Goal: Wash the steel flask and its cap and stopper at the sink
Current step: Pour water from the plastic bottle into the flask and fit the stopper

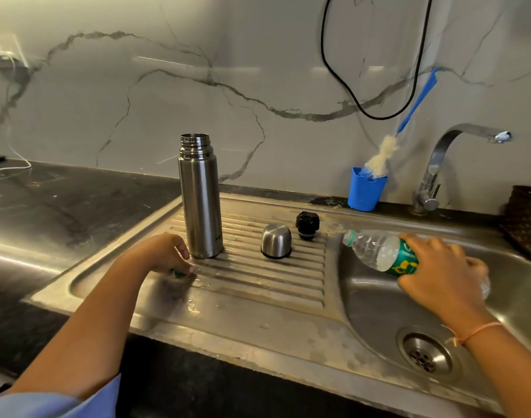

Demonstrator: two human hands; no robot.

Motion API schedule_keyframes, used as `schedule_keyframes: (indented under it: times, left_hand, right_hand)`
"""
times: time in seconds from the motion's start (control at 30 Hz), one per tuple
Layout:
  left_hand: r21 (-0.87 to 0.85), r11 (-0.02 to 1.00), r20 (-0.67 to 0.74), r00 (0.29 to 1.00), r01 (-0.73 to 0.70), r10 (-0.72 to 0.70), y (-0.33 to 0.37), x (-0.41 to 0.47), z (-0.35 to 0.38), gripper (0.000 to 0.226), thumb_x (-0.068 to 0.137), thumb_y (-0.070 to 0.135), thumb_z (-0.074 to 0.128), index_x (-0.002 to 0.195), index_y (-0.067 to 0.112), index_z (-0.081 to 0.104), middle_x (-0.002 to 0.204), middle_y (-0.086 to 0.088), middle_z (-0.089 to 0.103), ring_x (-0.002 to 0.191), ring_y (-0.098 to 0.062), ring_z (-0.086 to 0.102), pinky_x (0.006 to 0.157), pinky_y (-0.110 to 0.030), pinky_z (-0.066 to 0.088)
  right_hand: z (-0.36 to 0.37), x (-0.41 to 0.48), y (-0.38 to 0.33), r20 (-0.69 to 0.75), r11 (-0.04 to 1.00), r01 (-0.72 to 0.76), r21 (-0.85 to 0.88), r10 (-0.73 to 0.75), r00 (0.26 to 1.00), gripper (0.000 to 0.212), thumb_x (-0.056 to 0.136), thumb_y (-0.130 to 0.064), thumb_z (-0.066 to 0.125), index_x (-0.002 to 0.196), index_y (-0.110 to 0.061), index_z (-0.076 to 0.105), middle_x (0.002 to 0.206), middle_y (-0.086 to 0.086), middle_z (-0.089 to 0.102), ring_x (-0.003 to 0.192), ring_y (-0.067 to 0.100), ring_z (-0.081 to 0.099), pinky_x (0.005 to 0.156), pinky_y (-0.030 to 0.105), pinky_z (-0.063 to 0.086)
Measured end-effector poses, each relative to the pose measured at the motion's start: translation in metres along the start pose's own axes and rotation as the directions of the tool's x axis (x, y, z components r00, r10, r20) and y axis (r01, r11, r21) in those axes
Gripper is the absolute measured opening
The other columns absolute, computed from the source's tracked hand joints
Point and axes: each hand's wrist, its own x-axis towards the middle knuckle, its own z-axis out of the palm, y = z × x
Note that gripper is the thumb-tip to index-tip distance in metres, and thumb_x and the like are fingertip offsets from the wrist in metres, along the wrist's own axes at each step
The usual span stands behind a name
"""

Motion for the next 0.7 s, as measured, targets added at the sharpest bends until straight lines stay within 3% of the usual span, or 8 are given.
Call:
schedule_keyframes:
  times: [0.1, 0.2, 0.27, 0.3, 0.37, 0.47, 0.53, 0.7]
  left_hand:
    - [0.000, 0.999, 0.027, 0.998, 0.053, -0.053, 0.003, -0.002, -0.002, 0.027, 0.070, 0.021, 0.084, 0.086, 0.012, 0.063, 0.079, -0.002, 0.060, 0.065, -0.017, 0.053, 0.058, -0.023, 0.046]
    - [-0.018, 1.000, 0.022, 1.000, -0.015, 0.016, 0.013, -0.011, -0.004, 0.023, 0.076, 0.018, 0.079, 0.096, 0.012, 0.070, 0.087, -0.005, 0.064, 0.075, -0.023, 0.061, 0.070, -0.028, 0.053]
    - [-0.309, 0.942, 0.047, 0.987, -0.131, 0.153, 0.026, -0.020, -0.003, 0.021, 0.084, 0.015, 0.070, 0.105, 0.016, 0.069, 0.102, -0.005, 0.065, 0.094, -0.024, 0.063, 0.080, -0.030, 0.053]
    - [-0.511, 0.843, 0.061, 0.970, -0.171, 0.234, 0.037, -0.028, -0.002, 0.021, 0.088, 0.013, 0.064, 0.109, 0.017, 0.067, 0.108, -0.003, 0.064, 0.100, -0.021, 0.061, 0.083, -0.029, 0.053]
    - [-0.836, 0.524, 0.033, 0.936, -0.166, 0.349, 0.063, -0.041, 0.001, 0.023, 0.091, 0.013, 0.055, 0.111, 0.015, 0.065, 0.110, -0.001, 0.062, 0.100, -0.016, 0.060, 0.082, -0.025, 0.055]
    - [-0.995, 0.084, -0.019, 0.933, -0.052, 0.359, 0.102, -0.048, 0.013, 0.021, 0.082, 0.010, 0.060, 0.102, 0.006, 0.065, 0.100, -0.008, 0.063, 0.091, -0.017, 0.061, 0.075, -0.023, 0.058]
    - [-1.000, -0.004, -0.010, 0.946, -0.009, 0.324, 0.122, -0.049, 0.027, 0.016, 0.080, 0.006, 0.062, 0.096, 0.004, 0.063, 0.094, -0.011, 0.066, 0.087, -0.018, 0.065, 0.073, -0.024, 0.058]
    - [-0.994, -0.095, 0.024, 0.941, 0.059, 0.338, 0.142, -0.055, 0.053, 0.021, 0.071, 0.005, 0.066, 0.092, 0.003, 0.063, 0.087, -0.010, 0.070, 0.085, -0.018, 0.066, 0.076, -0.025, 0.057]
  right_hand:
    - [0.000, -0.004, -0.009, 0.020, 0.998, 0.064, -0.014, -0.064, 0.998, 0.070, 0.078, -0.034, 0.062, 0.141, -0.037, 0.031, 0.128, -0.004, 0.049, 0.120, 0.021, 0.040, 0.102, 0.042, 0.028]
    - [0.001, -0.008, -0.017, 0.041, 0.993, 0.113, -0.012, -0.113, 0.993, 0.070, 0.080, -0.037, 0.059, 0.141, -0.039, 0.027, 0.129, -0.008, 0.046, 0.121, 0.018, 0.040, 0.103, 0.043, 0.028]
    - [0.001, -0.010, -0.023, 0.046, 0.989, 0.147, -0.002, -0.147, 0.988, 0.070, 0.080, -0.038, 0.058, 0.142, -0.039, 0.025, 0.130, -0.009, 0.045, 0.121, 0.016, 0.039, 0.103, 0.041, 0.028]
    - [0.001, -0.011, -0.026, 0.045, 0.986, 0.166, 0.007, -0.167, 0.985, 0.071, 0.081, -0.038, 0.058, 0.142, -0.039, 0.024, 0.131, -0.010, 0.044, 0.121, 0.016, 0.039, 0.103, 0.040, 0.028]
    - [0.002, -0.015, -0.033, 0.042, 0.978, 0.208, 0.020, -0.209, 0.977, 0.072, 0.081, -0.039, 0.058, 0.143, -0.037, 0.021, 0.131, -0.010, 0.043, 0.122, 0.015, 0.038, 0.102, 0.039, 0.029]
    - [0.004, -0.018, -0.040, 0.029, 0.962, 0.270, 0.043, -0.272, 0.962, 0.074, 0.082, -0.043, 0.055, 0.144, -0.035, 0.017, 0.132, -0.009, 0.041, 0.122, 0.016, 0.038, 0.099, 0.037, 0.032]
    - [0.005, -0.021, -0.043, 0.010, 0.950, 0.306, 0.061, -0.307, 0.952, 0.073, 0.083, -0.046, 0.053, 0.145, -0.035, 0.015, 0.132, -0.009, 0.041, 0.121, 0.017, 0.038, 0.096, 0.037, 0.034]
    - [0.005, -0.025, -0.044, -0.025, 0.931, 0.357, 0.077, -0.356, 0.934, 0.075, 0.082, -0.054, 0.053, 0.144, -0.035, 0.016, 0.130, -0.008, 0.044, 0.119, 0.018, 0.039, 0.092, 0.036, 0.036]
